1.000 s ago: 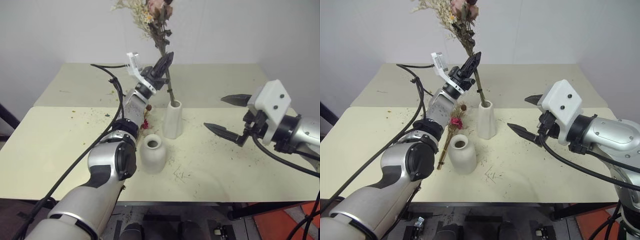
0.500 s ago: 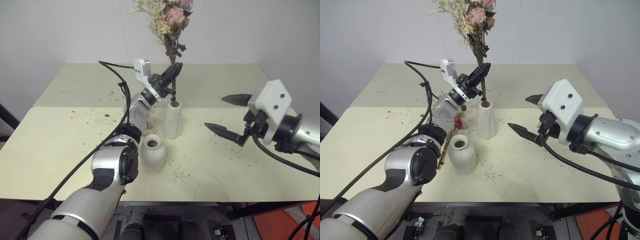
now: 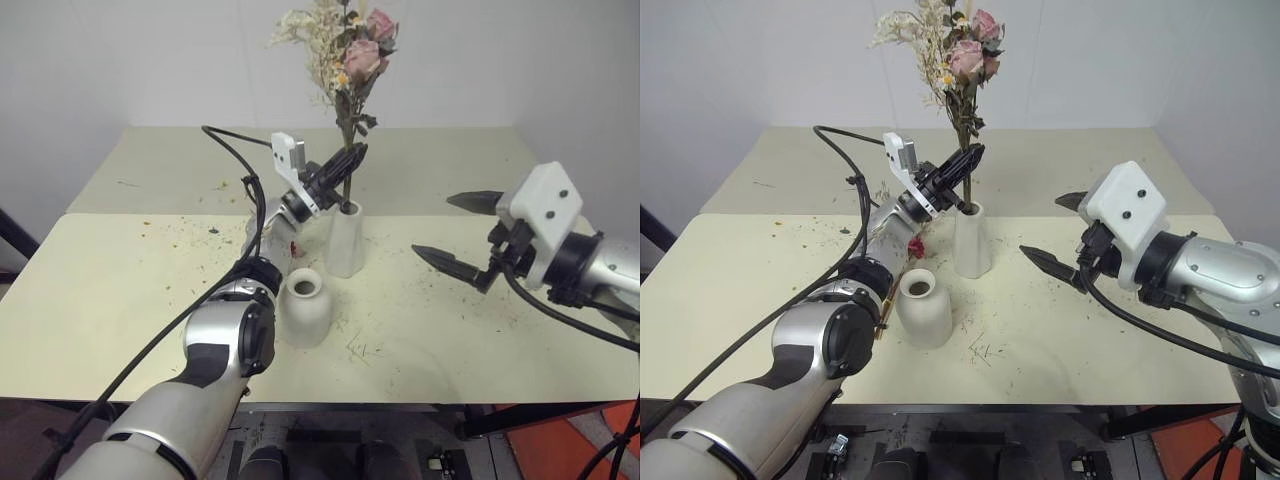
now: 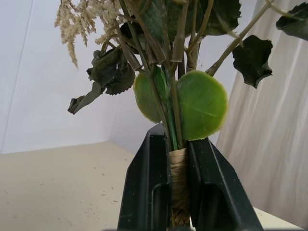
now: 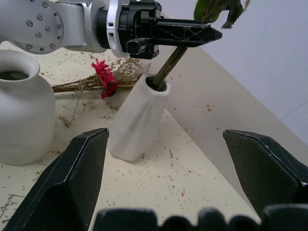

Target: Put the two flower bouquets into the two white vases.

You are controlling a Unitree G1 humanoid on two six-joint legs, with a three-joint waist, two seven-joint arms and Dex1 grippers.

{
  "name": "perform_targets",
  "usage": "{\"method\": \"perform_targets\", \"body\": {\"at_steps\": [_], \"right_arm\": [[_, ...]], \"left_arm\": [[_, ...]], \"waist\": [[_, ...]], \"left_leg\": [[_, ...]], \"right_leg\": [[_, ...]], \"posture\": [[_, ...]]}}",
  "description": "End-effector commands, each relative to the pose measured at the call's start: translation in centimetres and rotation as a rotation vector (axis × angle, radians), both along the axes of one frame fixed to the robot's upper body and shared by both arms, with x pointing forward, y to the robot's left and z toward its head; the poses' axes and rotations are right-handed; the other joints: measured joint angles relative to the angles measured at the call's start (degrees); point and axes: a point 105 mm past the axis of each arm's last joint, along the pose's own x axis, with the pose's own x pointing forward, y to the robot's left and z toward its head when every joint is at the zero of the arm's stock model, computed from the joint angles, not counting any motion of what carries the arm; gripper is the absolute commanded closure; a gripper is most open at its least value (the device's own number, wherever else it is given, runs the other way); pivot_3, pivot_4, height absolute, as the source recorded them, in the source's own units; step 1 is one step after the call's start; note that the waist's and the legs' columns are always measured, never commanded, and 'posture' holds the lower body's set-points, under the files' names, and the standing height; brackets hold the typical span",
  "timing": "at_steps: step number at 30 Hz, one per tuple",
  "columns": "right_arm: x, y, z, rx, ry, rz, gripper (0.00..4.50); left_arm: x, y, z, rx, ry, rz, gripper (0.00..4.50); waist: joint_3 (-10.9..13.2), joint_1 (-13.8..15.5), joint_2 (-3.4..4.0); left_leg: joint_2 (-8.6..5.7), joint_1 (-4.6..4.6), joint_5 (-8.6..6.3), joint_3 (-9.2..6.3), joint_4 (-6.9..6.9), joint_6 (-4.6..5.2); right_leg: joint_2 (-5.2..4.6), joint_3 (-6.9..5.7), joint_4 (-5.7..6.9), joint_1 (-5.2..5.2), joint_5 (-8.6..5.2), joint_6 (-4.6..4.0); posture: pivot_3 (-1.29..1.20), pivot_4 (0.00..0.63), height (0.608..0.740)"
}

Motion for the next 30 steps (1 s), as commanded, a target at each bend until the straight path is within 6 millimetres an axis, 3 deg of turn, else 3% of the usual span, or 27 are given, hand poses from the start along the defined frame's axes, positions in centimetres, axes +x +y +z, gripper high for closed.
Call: {"method": "perform_targets", "body": {"at_steps": [1,17,18,26,30], "right_arm": [[-0.1,-0.1,0.9,0.004,-0.059,-0.004,0.00],[0.0,-0.5,0.8,0.018,-0.051,-0.010,0.00],[0.0,-0.5,0.8,0.017,-0.049,-0.011,0.00],[0.0,-0.8,0.8,0.011,-0.045,-0.017,0.00],[0.1,-0.8,0.7,0.014,-0.048,-0.022,0.00]], "left_arm": [[-0.5,0.3,1.4,-0.020,-0.092,0.008,4.35],[-2.2,-0.1,-0.4,0.077,-0.180,-0.103,4.35],[-2.3,-0.1,-0.5,0.079,-0.181,-0.114,3.62],[-2.5,0.2,-1.0,0.135,-0.186,-0.141,1.16],[-2.3,0.4,-1.6,0.257,-0.203,-0.119,0.02]], "waist": [[0.00,0.00,0.00],[-0.02,-0.03,0.04],[-0.02,-0.03,0.04],[-0.03,0.00,0.05],[-0.03,-0.02,0.05]], "left_leg": [[0.00,0.00,0.00,0.00,0.00,0.00],[0.01,0.00,-0.05,0.00,0.08,0.09],[0.01,-0.01,-0.05,0.00,0.10,0.09],[0.01,-0.04,-0.12,-0.01,0.27,0.21],[0.01,-0.04,-0.13,-0.01,0.27,0.23]], "right_leg": [[0.00,0.00,0.00,0.00,0.00,0.00],[0.01,0.01,0.01,0.02,0.00,0.00],[0.02,0.01,0.01,0.02,0.00,0.00],[0.03,0.01,0.00,0.04,0.00,0.00],[0.03,0.01,0.01,0.04,0.00,0.00]], "posture": [[0.00,0.150,0.740],[0.00,0.150,0.740],[0.00,0.150,0.740],[0.00,0.150,0.740],[0.00,0.150,0.740]]}}
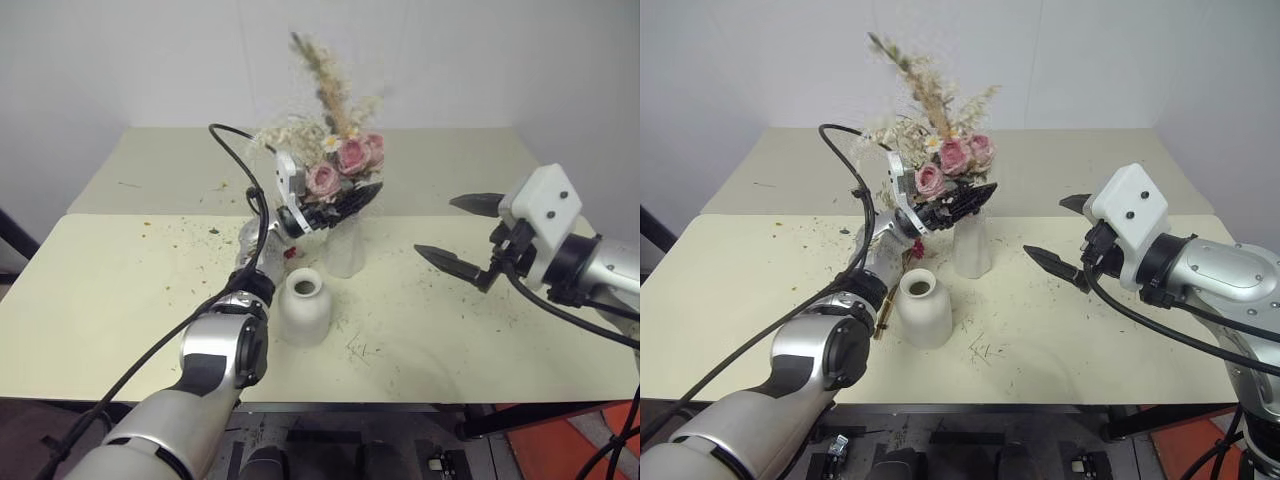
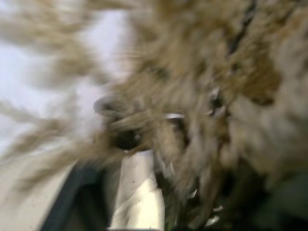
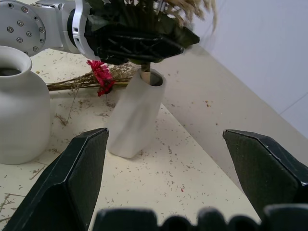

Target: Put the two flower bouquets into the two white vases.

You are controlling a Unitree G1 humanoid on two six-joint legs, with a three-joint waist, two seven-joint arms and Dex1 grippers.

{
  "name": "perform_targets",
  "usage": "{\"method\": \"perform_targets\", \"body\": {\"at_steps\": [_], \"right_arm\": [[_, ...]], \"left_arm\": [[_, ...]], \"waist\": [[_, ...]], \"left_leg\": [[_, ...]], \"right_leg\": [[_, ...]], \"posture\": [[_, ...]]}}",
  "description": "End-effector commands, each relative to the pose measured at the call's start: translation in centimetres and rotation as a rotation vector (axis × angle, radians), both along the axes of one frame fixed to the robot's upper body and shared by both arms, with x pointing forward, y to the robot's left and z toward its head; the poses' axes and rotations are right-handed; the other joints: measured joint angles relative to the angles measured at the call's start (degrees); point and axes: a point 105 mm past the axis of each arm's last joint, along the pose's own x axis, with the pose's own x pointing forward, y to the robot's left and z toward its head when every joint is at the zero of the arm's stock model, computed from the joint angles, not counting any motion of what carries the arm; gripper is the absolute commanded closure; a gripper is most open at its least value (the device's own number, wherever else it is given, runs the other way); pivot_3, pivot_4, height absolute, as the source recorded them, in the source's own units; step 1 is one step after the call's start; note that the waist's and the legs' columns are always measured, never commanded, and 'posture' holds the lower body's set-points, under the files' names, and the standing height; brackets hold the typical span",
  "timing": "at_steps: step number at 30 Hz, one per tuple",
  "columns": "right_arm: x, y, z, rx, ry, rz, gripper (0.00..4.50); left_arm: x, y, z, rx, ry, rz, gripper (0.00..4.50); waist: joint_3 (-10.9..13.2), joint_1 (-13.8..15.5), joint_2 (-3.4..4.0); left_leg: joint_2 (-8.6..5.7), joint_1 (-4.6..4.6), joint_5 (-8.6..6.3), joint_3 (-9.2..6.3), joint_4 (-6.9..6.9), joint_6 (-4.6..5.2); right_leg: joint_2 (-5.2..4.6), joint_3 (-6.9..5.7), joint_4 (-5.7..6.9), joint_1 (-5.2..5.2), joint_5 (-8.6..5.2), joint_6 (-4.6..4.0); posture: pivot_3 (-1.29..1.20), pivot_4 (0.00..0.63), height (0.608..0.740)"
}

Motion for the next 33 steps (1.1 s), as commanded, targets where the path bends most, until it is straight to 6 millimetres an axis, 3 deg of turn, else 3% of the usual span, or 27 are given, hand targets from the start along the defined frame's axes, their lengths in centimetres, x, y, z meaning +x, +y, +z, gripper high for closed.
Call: {"method": "perform_targets", "body": {"at_steps": [1,4,11,23,26,31,33], "right_arm": [[-0.2,-0.4,1.2,0.000,-0.063,-0.016,0.00],[-0.1,-0.4,1.1,0.002,-0.064,-0.019,0.00],[0.1,-0.4,0.8,0.002,-0.059,-0.019,0.00],[0.5,-0.3,0.5,-0.002,-0.039,-0.007,0.00],[0.7,-0.2,0.4,-0.001,-0.035,-0.006,0.00],[0.7,-0.2,0.5,-0.007,-0.032,-0.002,0.00],[0.6,-0.2,0.7,-0.006,-0.027,0.003,0.00]], "left_arm": [[0.1,0.4,0.7,0.111,-0.069,0.025,0.02],[0.1,1.0,0.8,0.155,-0.094,0.037,0.02],[-0.5,2.7,3.5,0.120,-0.145,0.011,0.02],[-2.1,8.2,1.4,0.421,-0.105,0.060,0.02],[-1.6,10.3,1.1,0.464,-0.053,0.172,0.02],[-0.8,12.6,3.2,0.423,-0.003,0.414,0.02],[-0.1,13.3,3.0,0.477,0.125,0.524,0.02]], "waist": [[0.00,-0.02,0.00],[0.00,-0.02,0.00],[0.00,0.02,0.01],[-0.08,-0.17,0.14],[-0.09,-0.05,0.16],[-0.09,0.15,0.16],[-0.09,0.14,0.16]], "left_leg": [[0.00,0.00,0.00,0.00,0.00,0.00],[0.00,0.01,0.00,0.00,0.00,0.00],[0.01,-0.04,-0.01,-0.01,0.02,0.02],[0.06,0.06,-0.04,0.00,0.05,0.07],[0.06,0.04,-0.04,0.01,0.05,0.07],[0.08,-0.06,-0.05,-0.04,0.09,0.08],[0.07,-0.06,-0.05,-0.04,0.09,0.08]], "right_leg": [[0.00,0.00,0.00,0.00,0.00,0.00],[0.00,0.01,0.01,0.00,0.00,0.00],[0.00,-0.01,0.04,0.00,0.00,0.00],[0.06,0.06,0.05,0.00,0.00,0.00],[0.05,0.05,0.06,0.02,0.00,0.00],[0.04,0.00,0.07,-0.02,0.00,0.00],[0.03,0.00,0.07,-0.01,0.00,0.00]], "posture": [[0.00,0.150,0.740],[0.00,0.150,0.740],[0.00,0.150,0.740],[0.00,0.150,0.740],[0.00,0.150,0.740],[0.00,0.150,0.740],[0.00,0.150,0.740]]}}
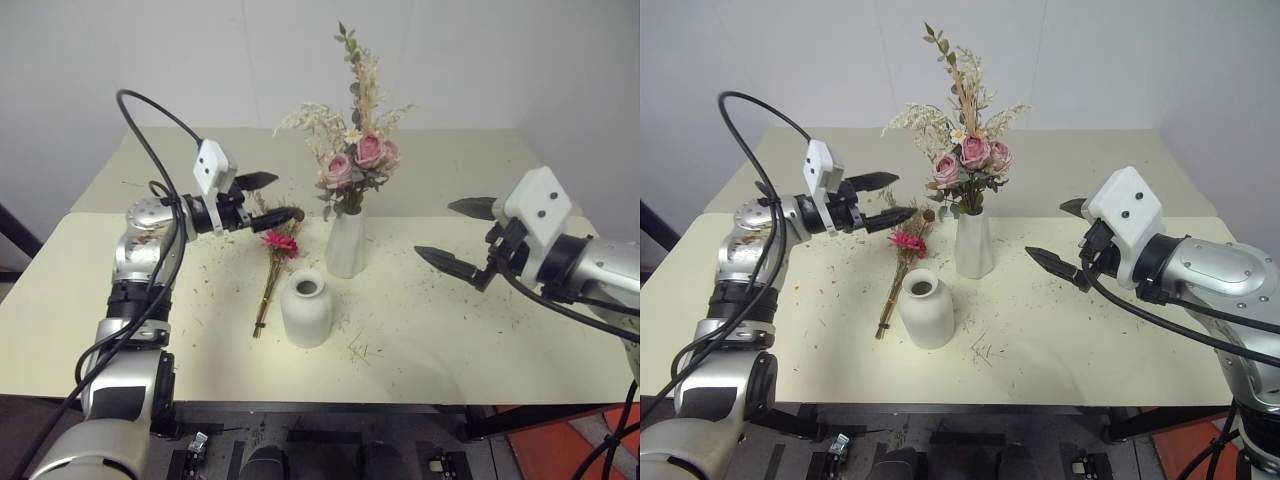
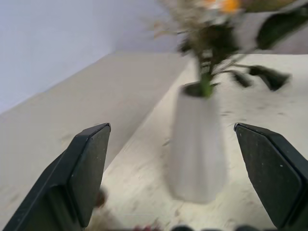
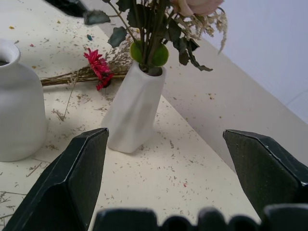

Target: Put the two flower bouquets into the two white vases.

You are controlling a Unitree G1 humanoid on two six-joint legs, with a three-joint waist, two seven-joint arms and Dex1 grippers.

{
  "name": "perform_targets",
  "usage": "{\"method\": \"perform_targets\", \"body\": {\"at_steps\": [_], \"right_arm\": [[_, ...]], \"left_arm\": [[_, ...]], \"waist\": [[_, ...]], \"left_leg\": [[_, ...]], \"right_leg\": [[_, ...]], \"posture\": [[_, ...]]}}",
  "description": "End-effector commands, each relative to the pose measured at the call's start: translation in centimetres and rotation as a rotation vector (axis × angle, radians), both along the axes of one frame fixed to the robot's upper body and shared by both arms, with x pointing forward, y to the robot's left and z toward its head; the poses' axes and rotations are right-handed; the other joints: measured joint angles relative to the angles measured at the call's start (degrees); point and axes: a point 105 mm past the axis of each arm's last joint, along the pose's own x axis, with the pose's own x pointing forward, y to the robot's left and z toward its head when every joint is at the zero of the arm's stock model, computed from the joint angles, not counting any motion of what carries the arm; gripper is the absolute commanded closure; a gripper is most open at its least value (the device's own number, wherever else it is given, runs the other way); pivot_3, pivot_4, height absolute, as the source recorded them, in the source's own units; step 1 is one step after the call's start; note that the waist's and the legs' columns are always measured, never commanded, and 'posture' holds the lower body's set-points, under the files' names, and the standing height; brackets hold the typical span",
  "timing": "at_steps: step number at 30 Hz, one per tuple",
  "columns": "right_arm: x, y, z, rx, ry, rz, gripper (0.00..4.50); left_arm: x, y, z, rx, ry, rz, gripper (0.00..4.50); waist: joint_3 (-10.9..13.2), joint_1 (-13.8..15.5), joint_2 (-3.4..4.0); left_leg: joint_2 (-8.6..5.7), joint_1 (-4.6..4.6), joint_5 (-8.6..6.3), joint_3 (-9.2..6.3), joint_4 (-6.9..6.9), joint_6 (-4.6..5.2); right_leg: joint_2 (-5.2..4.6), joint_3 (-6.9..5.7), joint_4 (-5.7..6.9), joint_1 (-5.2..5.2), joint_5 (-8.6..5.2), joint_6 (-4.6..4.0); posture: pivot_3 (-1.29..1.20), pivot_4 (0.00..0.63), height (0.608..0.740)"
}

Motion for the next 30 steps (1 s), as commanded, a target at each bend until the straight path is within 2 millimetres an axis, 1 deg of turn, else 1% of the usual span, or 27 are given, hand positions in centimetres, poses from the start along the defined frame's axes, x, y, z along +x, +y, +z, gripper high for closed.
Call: {"method": "perform_targets", "body": {"at_steps": [1,3,5,8,11,14,18,24,26,30], "right_arm": [[-0.6,0.2,1.6,-0.004,-0.045,0.022,0.00],[-1.0,0.3,1.6,0.004,0.004,0.044,0.00],[-1.3,0.4,1.4,-0.006,0.033,0.061,0.00],[-1.2,0.5,1.3,-0.006,0.048,0.069,0.00],[-0.8,0.8,1.1,0.000,0.054,0.078,0.00],[-0.6,1.4,1.0,-0.003,0.056,0.106,0.00],[-0.5,1.5,1.3,-0.015,0.057,0.128,0.00],[-0.1,1.3,1.1,-0.045,0.069,0.138,0.00],[0.0,1.4,1.2,-0.041,0.067,0.144,0.00],[0.1,1.5,1.3,-0.037,0.066,0.142,0.00]], "left_arm": [[0.6,1.5,1.4,0.066,0.081,0.235,0.02],[0.0,1.8,0.6,0.080,0.241,0.247,0.02],[-0.4,1.9,-0.6,0.095,0.457,0.282,0.02],[-1.0,2.0,-2.5,0.202,0.625,0.372,0.02],[-1.2,1.7,-4.1,0.248,0.770,0.433,0.02],[-1.2,1.3,-5.2,0.331,0.833,0.474,0.02],[-1.3,0.6,-5.8,0.387,0.886,0.490,0.02],[-0.5,0.0,-7.5,0.392,0.958,0.529,0.02],[-0.3,-0.3,-7.9,0.367,0.993,0.520,0.02],[0.3,-0.7,-9.0,0.382,1.007,0.526,0.02]], "waist": [[-0.01,-0.11,0.03],[-0.02,-0.20,0.03],[-0.02,-0.28,0.03],[-0.02,-0.27,0.03],[-0.02,-0.27,0.04],[-0.02,-0.27,0.04],[-0.02,-0.34,0.04],[-0.02,-0.19,0.04],[-0.02,-0.19,0.04],[-0.02,-0.24,0.04]], "left_leg": [[0.00,0.00,0.00,-0.01,0.00,0.00],[0.00,0.04,-0.01,-0.01,-0.02,0.02],[0.01,0.06,-0.01,0.00,-0.02,0.02],[0.01,0.09,-0.01,-0.01,0.00,0.03],[0.00,0.10,-0.02,0.01,-0.01,0.03],[0.00,0.07,-0.02,0.01,0.00,0.03],[0.00,0.03,-0.02,0.03,-0.02,0.03],[-0.01,0.00,-0.03,0.03,-0.02,0.05],[-0.04,0.01,-0.03,0.04,-0.01,0.05],[-0.03,-0.02,-0.03,0.03,-0.02,0.05]], "right_leg": [[0.00,0.01,0.00,0.00,0.00,0.00],[0.02,0.01,0.01,0.02,0.00,0.01],[0.04,0.02,0.04,0.01,0.00,0.01],[0.06,0.01,0.00,0.04,-0.01,0.02],[0.05,0.04,0.00,0.03,-0.02,0.03],[0.06,0.04,-0.01,-0.01,-0.02,0.02],[0.06,0.05,0.00,-0.04,-0.02,0.02],[0.05,0.05,-0.02,-0.04,-0.02,0.02],[0.02,0.05,-0.05,-0.05,-0.02,0.02],[0.04,0.05,-0.02,-0.07,-0.02,0.01]], "posture": [[0.00,0.150,0.740],[0.00,0.150,0.740],[0.00,0.150,0.740],[0.00,0.150,0.740],[0.00,0.150,0.740],[0.00,0.150,0.740],[0.00,0.150,0.740],[0.00,0.150,0.740],[0.00,0.150,0.740],[0.00,0.150,0.740]]}}
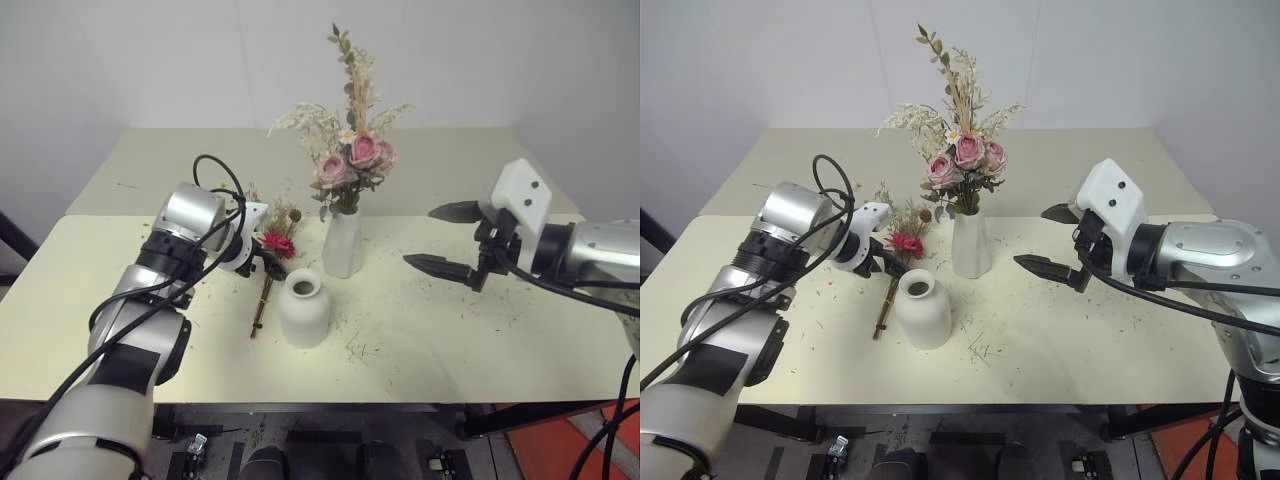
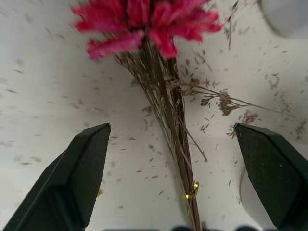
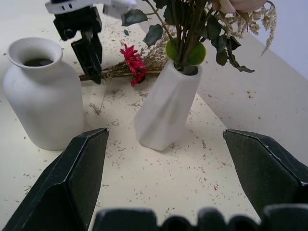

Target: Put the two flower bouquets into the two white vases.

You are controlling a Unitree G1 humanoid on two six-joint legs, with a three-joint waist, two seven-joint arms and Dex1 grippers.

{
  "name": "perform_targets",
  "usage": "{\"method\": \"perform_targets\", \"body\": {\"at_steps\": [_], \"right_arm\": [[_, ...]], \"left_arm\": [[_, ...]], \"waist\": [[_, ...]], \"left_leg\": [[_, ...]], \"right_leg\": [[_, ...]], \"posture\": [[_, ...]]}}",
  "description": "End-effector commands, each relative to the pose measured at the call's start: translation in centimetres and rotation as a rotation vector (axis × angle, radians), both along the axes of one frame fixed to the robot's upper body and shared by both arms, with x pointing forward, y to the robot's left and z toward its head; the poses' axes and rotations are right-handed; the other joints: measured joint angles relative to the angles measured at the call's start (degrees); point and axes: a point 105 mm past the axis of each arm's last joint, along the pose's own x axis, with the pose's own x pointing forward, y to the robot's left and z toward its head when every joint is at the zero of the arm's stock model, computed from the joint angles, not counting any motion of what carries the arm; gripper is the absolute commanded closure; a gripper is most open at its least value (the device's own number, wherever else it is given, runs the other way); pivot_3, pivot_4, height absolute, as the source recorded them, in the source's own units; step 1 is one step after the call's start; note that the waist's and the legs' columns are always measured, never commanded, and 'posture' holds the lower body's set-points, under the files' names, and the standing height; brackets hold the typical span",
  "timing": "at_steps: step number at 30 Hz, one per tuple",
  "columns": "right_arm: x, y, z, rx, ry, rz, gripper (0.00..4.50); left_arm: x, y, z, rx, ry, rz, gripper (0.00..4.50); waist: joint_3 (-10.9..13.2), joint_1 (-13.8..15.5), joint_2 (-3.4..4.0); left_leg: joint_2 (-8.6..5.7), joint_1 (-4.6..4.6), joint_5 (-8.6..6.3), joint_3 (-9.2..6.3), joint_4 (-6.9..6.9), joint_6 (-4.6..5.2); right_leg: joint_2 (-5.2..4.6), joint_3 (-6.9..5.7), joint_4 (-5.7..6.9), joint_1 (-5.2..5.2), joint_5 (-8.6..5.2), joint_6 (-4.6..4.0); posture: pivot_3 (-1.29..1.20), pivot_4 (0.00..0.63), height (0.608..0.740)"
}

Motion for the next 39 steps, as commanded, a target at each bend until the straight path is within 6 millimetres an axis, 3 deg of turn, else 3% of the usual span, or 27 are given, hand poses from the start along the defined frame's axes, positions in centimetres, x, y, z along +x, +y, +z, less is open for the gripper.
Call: {"method": "perform_targets", "body": {"at_steps": [1,4,16,18,21,25,28,31,32,34,36,39], "right_arm": [[-0.2,0.2,1.5,0.001,-0.070,0.009,0.00],[-0.3,0.0,1.4,-0.001,-0.070,-0.004,0.00],[-0.1,0.0,1.8,0.027,-0.084,-0.024,0.00],[-0.1,-0.1,1.8,0.026,-0.083,-0.027,0.00],[-0.2,-0.2,1.7,0.025,-0.083,-0.029,0.00],[-0.3,-0.5,1.8,0.016,-0.087,-0.038,0.00],[-0.4,-0.8,2.0,0.010,-0.098,-0.044,0.00],[-0.7,-1.2,2.1,0.002,-0.109,-0.070,0.00],[-0.8,-1.3,2.1,0.002,-0.112,-0.076,0.00],[-1.8,-1.8,2.2,0.000,-0.110,-0.071,0.00],[-3.2,-2.1,2.3,0.008,-0.103,-0.046,0.00],[-4.5,-2.5,2.5,0.024,-0.100,-0.028,0.00]], "left_arm": [[1.2,-0.3,0.9,0.014,-0.056,-0.001,0.02],[1.6,-0.8,0.5,0.027,-0.064,-0.012,0.61],[2.6,-1.5,0.0,-0.011,-0.076,0.000,4.47],[2.8,-1.3,0.0,-0.006,-0.091,0.006,4.47],[4.8,-0.7,1.8,0.024,-0.304,0.052,4.47],[6.4,0.8,6.5,-0.150,-0.491,0.208,4.47],[6.3,3.3,12.0,-0.360,-0.735,0.257,4.47],[3.8,5.0,17.9,-0.648,-0.973,0.171,4.47],[2.9,5.3,18.9,-0.703,-1.017,0.140,4.47],[-0.8,5.7,21.4,-0.928,-1.096,-0.029,4.47],[-3.4,6.1,22.1,-1.062,-1.083,-0.169,4.47],[-4.8,5.8,21.7,-1.174,-0.978,-0.273,4.47]], "waist": [[0.00,0.12,0.00],[0.00,0.11,0.00],[0.00,0.10,0.00],[0.00,0.12,0.00],[0.00,0.15,0.00],[0.00,0.07,-0.01],[0.00,-0.03,-0.01],[0.00,-0.20,0.00],[0.00,-0.15,0.00],[-0.01,0.12,0.02],[-0.02,0.37,0.03],[-0.02,0.57,0.02]], "left_leg": [[-0.01,-0.02,0.00,0.00,0.00,0.00],[-0.02,-0.05,0.00,0.00,0.00,0.00],[-0.03,-0.07,0.00,0.00,0.01,0.00],[-0.04,-0.05,0.00,0.00,0.01,0.00],[-0.03,-0.05,0.00,-0.01,0.02,0.00],[-0.02,-0.11,0.00,-0.02,0.02,0.00],[-0.02,-0.15,0.00,-0.01,0.01,0.00],[0.00,-0.14,0.00,0.00,0.00,-0.01],[0.01,-0.13,0.01,0.01,-0.02,-0.02],[0.01,-0.12,0.02,0.01,-0.01,-0.05],[0.02,-0.10,0.03,0.00,0.00,-0.06],[0.00,0.01,0.04,-0.03,0.05,-0.08]], "right_leg": [[-0.01,-0.01,-0.01,0.00,0.00,0.00],[-0.03,-0.01,-0.01,0.00,0.00,0.00],[-0.04,-0.02,0.00,-0.01,0.00,0.00],[-0.04,-0.02,0.00,0.00,0.00,0.00],[-0.04,-0.02,0.00,0.00,0.00,0.00],[-0.06,-0.02,0.02,-0.05,0.01,0.00],[-0.07,-0.02,0.02,-0.10,0.01,0.00],[-0.07,-0.01,0.03,-0.13,0.01,-0.01],[-0.07,0.00,0.04,-0.13,0.01,-0.01],[-0.09,-0.01,0.04,-0.11,0.01,-0.01],[-0.09,-0.05,0.04,-0.06,0.01,0.00],[-0.10,-0.09,0.04,0.09,0.01,0.00]], "posture": [[0.00,0.150,0.740],[0.00,0.150,0.740],[0.00,0.150,0.740],[0.00,0.150,0.740],[0.00,0.150,0.740],[0.00,0.150,0.740],[0.00,0.150,0.740],[0.00,0.150,0.740],[0.00,0.150,0.740],[0.00,0.150,0.740],[0.00,0.150,0.740],[0.00,0.150,0.740]]}}
